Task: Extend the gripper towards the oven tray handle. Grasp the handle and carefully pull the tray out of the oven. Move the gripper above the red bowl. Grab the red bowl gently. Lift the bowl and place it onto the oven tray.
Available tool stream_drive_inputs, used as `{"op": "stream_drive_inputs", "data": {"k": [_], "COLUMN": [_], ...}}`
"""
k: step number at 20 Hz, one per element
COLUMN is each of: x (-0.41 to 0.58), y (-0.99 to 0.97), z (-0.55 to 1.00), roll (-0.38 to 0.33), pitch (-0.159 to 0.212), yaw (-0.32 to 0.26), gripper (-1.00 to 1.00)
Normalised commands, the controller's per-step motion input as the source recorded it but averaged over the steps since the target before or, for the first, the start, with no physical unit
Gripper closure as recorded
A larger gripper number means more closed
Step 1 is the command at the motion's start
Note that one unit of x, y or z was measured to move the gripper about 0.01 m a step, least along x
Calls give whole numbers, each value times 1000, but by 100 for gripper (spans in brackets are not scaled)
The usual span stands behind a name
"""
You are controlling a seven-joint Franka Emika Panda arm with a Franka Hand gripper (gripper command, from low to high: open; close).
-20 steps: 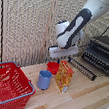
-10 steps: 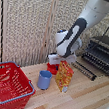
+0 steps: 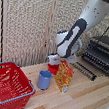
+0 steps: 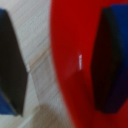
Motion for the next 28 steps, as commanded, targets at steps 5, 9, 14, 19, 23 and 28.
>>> {"op": "stream_drive_inputs", "data": {"k": [5,9,14,19,23,28], "x": [-6,79,21,0,16,50], "y": [0,6,2,-91,-145,-105], "z": [0,111,482,590,597,573], "roll": [5,15,7,61,33,35], "pitch": [-9,65,80,57,66,34], "yaw": [-49,-47,-174,-224,-208,-304], "gripper": [100,100,100,100,100,100]}}
